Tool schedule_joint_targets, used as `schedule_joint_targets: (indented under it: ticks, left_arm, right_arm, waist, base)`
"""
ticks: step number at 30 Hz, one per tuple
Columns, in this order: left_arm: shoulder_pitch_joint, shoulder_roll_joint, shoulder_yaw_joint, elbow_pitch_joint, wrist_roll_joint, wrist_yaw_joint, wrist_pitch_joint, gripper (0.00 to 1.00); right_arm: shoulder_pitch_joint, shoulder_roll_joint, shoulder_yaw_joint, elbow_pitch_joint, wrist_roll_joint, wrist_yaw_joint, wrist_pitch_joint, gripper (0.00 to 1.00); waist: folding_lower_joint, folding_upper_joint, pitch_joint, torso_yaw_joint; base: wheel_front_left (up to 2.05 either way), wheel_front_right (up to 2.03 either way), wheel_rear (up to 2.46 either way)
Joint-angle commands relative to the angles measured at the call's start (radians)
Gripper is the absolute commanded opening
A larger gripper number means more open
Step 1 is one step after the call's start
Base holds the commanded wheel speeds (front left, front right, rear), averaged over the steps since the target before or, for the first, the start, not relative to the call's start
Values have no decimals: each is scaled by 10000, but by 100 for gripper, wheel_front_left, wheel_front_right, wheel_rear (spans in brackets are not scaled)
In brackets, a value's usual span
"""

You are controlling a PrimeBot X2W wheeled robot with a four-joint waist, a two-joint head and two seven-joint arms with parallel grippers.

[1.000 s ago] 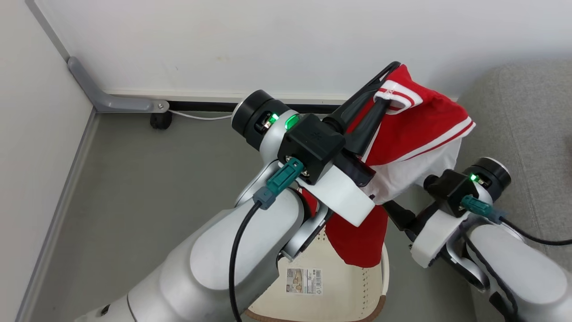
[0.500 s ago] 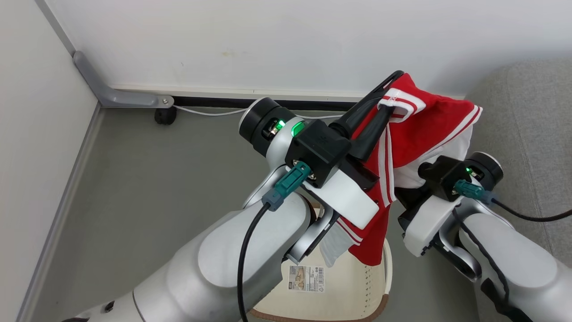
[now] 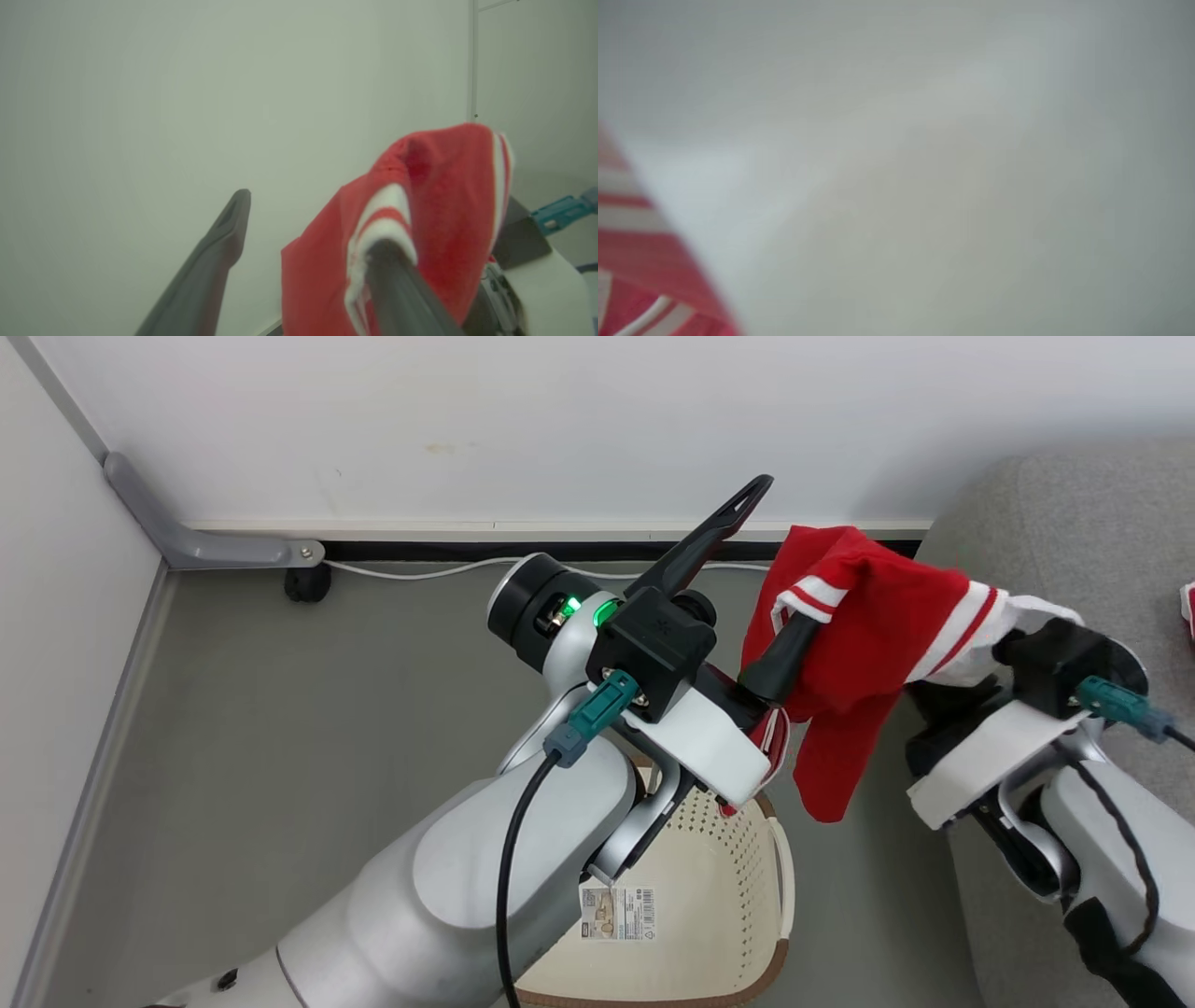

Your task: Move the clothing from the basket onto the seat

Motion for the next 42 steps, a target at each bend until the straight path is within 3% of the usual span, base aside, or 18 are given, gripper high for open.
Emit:
schedule_joint_targets:
  ticks: [1, 10, 21, 42]
  left_arm:
    - [-58, 85, 374, -114, -44, -19, -80, 100]
    - [668, 85, 572, 130, 103, -360, -89, 100]
    - [1332, 85, 872, 468, 236, -818, -90, 100]
    - [2623, 90, 1716, 1401, 592, -1890, -91, 100]
  right_arm:
    - [257, -186, -274, -311, 128, 12, -61, 0]
    - [681, -500, -2076, -628, 322, 12, -61, 0]
    - [789, -585, -3532, -807, 412, 12, -61, 0]
    - [1133, -495, -4903, -1051, 238, 12, -61, 0]
  waist:
    - [0, 0, 4, -117]
    - [0, 0, -2, -784]
    - [0, 0, -75, -1743]
    - [0, 0, -556, -4412]
  base:
    - [0, 0, 0]
    - [0, 0, 0]
    - [0, 0, 0]
    - [0, 0, 0]
